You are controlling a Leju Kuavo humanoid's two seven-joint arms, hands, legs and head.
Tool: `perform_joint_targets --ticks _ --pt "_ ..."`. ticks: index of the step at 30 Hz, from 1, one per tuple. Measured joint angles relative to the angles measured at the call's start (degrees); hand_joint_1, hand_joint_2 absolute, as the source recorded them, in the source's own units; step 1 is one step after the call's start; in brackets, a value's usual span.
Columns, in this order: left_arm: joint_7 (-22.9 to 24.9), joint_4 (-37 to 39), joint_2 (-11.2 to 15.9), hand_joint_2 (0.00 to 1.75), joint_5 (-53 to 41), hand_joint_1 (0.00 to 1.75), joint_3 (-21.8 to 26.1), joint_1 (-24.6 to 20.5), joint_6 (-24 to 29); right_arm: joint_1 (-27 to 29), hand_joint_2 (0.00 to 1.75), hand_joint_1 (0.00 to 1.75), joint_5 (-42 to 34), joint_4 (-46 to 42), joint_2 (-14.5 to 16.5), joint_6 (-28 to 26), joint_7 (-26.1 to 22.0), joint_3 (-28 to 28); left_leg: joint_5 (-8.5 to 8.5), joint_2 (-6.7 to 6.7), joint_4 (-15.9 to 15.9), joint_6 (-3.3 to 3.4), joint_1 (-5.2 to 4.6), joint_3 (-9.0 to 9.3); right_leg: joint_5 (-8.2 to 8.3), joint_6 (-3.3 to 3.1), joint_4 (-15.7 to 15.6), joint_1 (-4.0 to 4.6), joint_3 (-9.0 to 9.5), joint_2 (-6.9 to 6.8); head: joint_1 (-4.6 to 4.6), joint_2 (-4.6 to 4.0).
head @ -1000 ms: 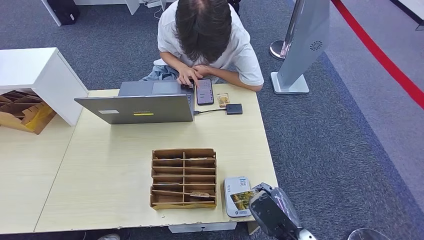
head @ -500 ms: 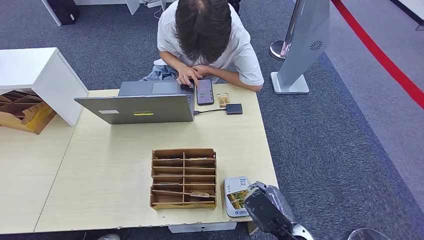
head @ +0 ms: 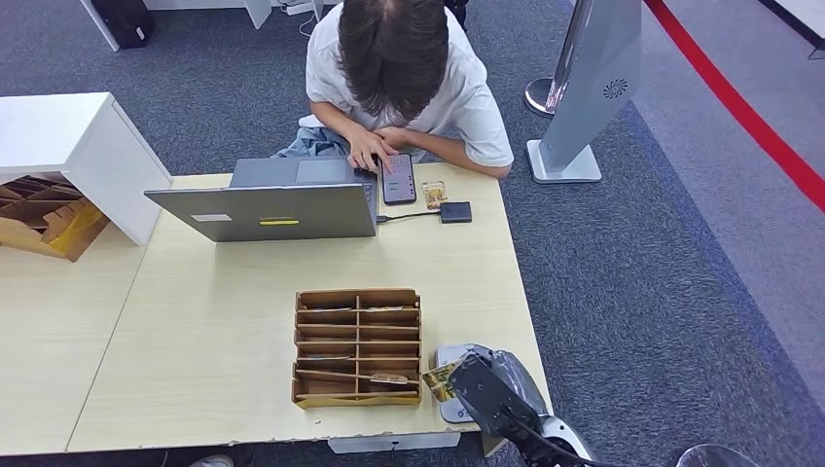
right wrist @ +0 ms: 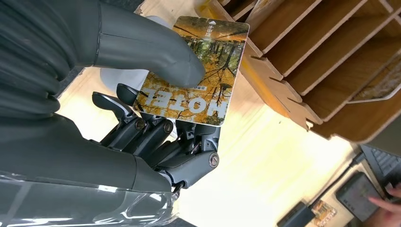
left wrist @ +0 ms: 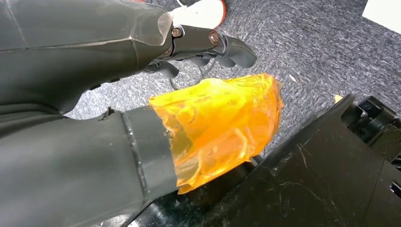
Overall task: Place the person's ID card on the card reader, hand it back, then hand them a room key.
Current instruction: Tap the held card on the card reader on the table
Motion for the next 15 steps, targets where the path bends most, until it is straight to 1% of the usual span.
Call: perform_joint_targets --ticks 7,15 --pt "0.33 -0.42 0.00 0.00 -0.82 0.00 -0.01 -0.07 -0.61 -2.64 1.75 1.75 1.23 4.05 0.88 0.75 0.86 0.98 0.00 0.00 0.00 0.00 0.00 0.00 0.00 0.00 0.00 0.00 0.00 0.00 -0.01 0.00" --pt "0.68 -0.73 0.01 0.00 -1.80 0.00 0.05 -0.05 -1.00 -4.38 1.75 1.75 2.88 7.26 1.48 0.73 1.42 1.28 0.00 0.00 0.00 0.00 0.00 0.01 0.00 0.00 0.00 0.00 0.00 0.00 0.01 0.00"
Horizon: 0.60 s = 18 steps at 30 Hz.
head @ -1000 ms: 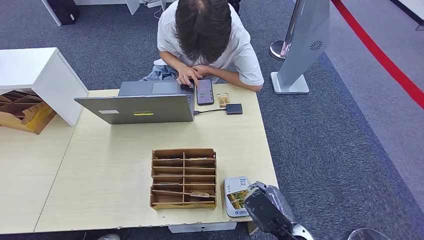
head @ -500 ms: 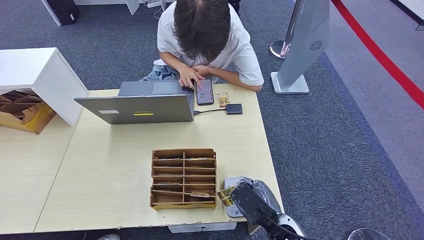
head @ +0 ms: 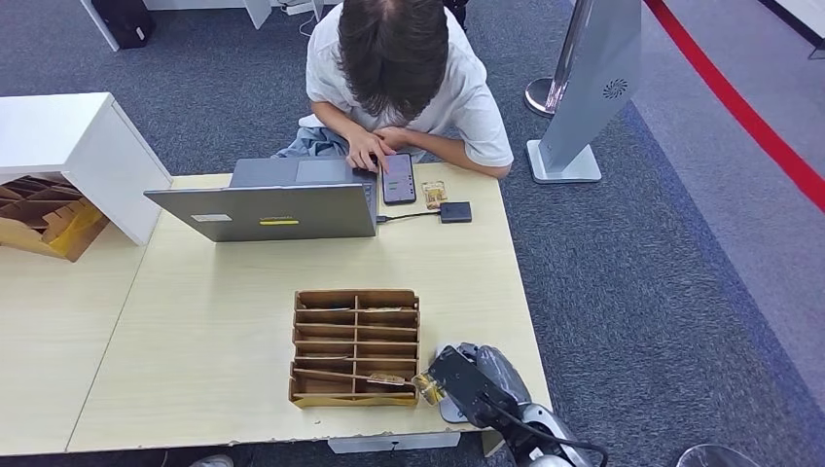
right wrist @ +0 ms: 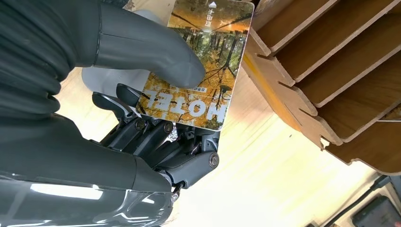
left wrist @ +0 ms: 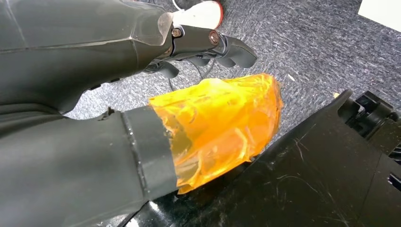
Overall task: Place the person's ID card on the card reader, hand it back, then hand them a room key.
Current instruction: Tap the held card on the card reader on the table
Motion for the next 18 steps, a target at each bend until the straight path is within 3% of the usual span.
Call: perform_joint_targets --ticks 18 --pt "0.00 -0.15 0.02 0.00 -1.01 0.00 1.25 0.09 -0.24 -0.06 1.75 1.75 -0.73 0.93 0.19 -0.49 0.77 -0.96 0.00 0.00 0.00 0.00 0.00 0.01 0.00 0.00 0.00 0.00 0.00 0.00 0.00 0.00"
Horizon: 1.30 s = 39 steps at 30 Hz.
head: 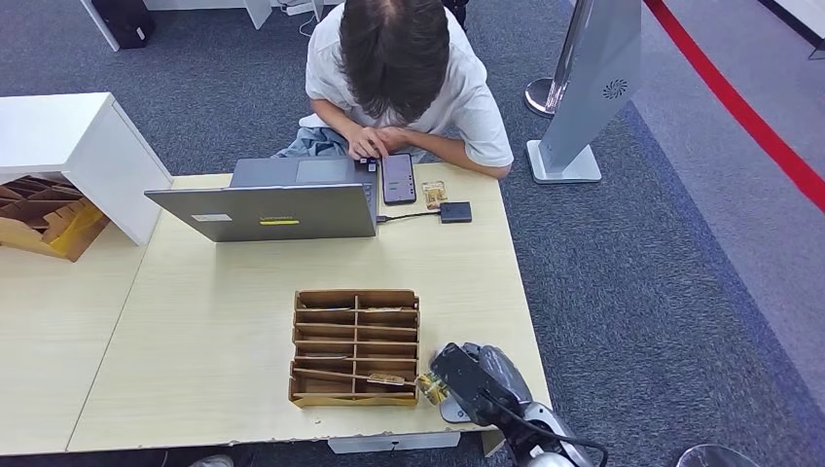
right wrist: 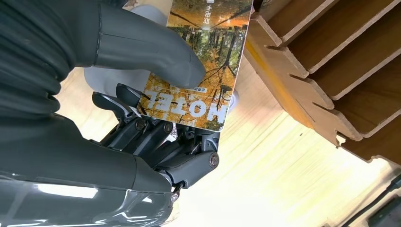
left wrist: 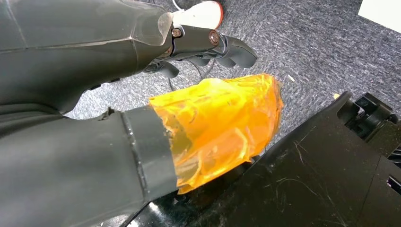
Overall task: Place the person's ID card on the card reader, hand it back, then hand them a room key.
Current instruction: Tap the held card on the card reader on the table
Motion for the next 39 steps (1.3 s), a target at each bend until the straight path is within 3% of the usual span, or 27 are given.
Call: perform_joint_targets --ticks 17,39 --pt "-0.30 0.00 0.07 0.00 -1.02 0.00 1.21 0.78 0.68 3.52 1.75 1.75 -3.98 -2.69 -1.15 -0.56 -0.03 -5.42 0.00 0.00 0.00 0.00 0.00 0.00 0.00 0.00 0.00 0.00 -0.01 0.01 -0.01 0.00" --pt "0.83 0.00 -0.83 0.00 -1.91 0.00 1.52 1.07 2.07 3.75 1.75 1.75 -4.19 -0.80 -1.46 -2.55 0.83 -6.38 0.00 0.00 0.00 0.00 0.00 0.00 0.00 0.00 0.00 0.00 0.01 0.00 -0.01 0.00"
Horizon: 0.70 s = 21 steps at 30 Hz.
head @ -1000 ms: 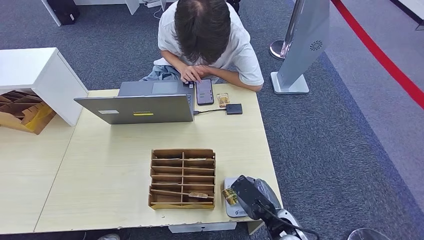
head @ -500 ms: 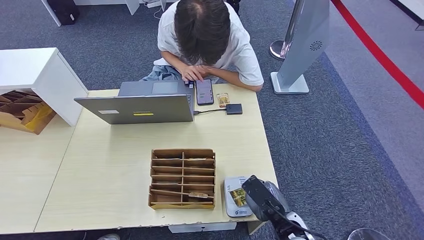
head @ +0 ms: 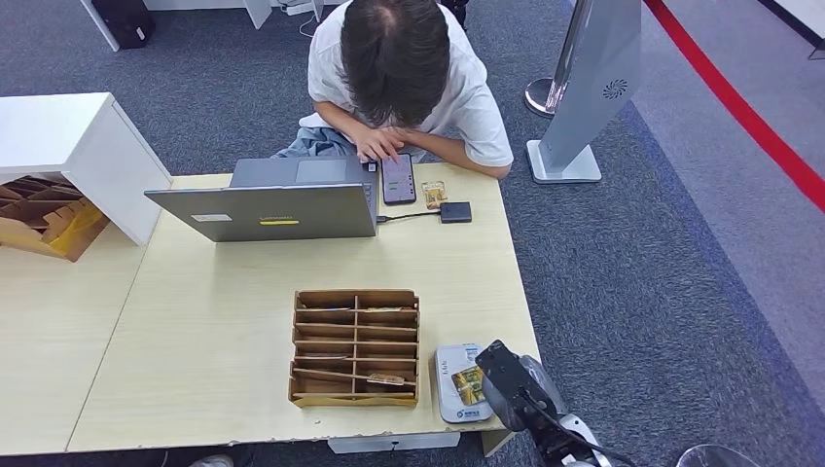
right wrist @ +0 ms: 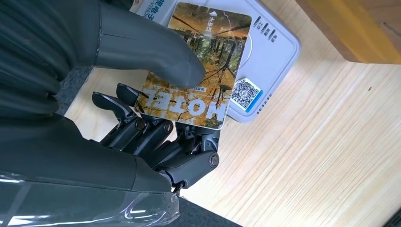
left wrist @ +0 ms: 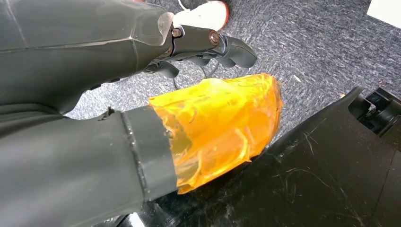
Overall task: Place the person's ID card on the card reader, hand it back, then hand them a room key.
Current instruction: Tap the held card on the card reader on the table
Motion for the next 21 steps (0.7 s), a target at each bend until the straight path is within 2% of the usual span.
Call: perform_joint_targets --ticks 21 --pt "0.37 -0.04 -0.04 0.00 -0.13 0.00 0.00 0.18 0.03 -1.20 1.75 1.75 0.78 2.51 0.00 -3.18 0.09 1.70 0.00 0.00 0.00 0.00 0.00 0.00 0.00 0.00 0.00 0.00 0.01 -0.01 0.00 0.00"
